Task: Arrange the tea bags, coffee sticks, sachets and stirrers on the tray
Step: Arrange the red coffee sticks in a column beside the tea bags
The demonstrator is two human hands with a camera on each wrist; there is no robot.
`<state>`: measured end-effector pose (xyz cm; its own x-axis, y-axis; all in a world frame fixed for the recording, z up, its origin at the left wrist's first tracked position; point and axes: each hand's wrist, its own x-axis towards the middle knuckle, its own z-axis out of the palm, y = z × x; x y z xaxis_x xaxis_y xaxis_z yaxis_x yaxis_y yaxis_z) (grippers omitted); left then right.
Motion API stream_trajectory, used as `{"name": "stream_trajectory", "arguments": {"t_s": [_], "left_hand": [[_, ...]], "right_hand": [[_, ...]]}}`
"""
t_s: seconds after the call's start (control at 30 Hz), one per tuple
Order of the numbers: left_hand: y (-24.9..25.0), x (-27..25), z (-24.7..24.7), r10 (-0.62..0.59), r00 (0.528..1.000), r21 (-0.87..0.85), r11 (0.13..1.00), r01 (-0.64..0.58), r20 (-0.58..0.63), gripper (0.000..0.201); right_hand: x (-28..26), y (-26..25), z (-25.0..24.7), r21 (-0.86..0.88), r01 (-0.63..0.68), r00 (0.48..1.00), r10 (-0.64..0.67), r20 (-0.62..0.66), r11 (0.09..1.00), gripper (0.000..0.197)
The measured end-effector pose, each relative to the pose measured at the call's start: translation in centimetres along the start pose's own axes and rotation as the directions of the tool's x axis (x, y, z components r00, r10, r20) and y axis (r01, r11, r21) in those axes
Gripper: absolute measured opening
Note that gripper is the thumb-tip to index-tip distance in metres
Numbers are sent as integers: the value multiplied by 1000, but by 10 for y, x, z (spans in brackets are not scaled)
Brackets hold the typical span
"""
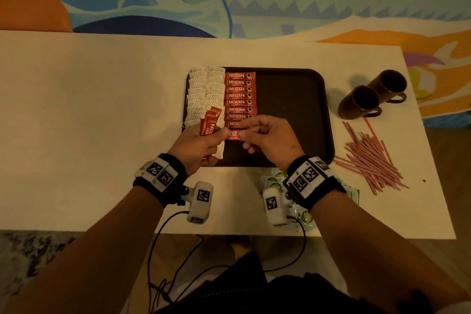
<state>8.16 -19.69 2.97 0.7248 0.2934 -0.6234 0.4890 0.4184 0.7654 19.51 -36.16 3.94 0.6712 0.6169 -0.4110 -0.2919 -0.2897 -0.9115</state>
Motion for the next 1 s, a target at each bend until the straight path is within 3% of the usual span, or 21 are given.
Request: {"name": "stream_trajectory", "arguments": {"t_s": [0.13, 0.23, 0.33, 0.43, 0.57, 0.67, 0.8, 1.0], "left_hand": [[-5, -1, -1, 35, 999, 113, 993, -31, -31, 26], [-11, -2, -5, 48, 997, 204, 978, -34, -64, 14], [-16, -4, -13, 37, 994, 216, 976, -14, -103, 7], [-19, -8, -21, 22, 991, 242, 970, 11, -134, 8], [-21, -11, -29, 39, 988, 254, 967, 1, -150, 20], [-21, -12, -34, 47, 987, 239, 971, -10, -152, 18], [-22, -11, -40, 53, 985, 237, 971, -12, -166, 21], [-25, -14, -49, 53, 987, 244, 970, -15, -149, 7]], "right_hand": [[0, 4, -10, 21, -73, 996, 74, -49, 997, 21], [3, 19, -21, -43, -164, 979, 157, -133, 986, 17], [12, 40, -27, -326, -233, 959, 160, -234, 917, 15], [17, 53, -17, -606, -259, 962, 149, -227, 752, 18], [12, 57, -4, -875, -134, 979, -72, -189, 464, 35], [11, 55, -4, -912, -14, 982, -164, -89, 411, 28], [14, 60, -4, -928, 173, 985, -73, 158, 330, 34], [24, 60, 4, -914, 209, 978, -100, 186, 347, 40]]}}
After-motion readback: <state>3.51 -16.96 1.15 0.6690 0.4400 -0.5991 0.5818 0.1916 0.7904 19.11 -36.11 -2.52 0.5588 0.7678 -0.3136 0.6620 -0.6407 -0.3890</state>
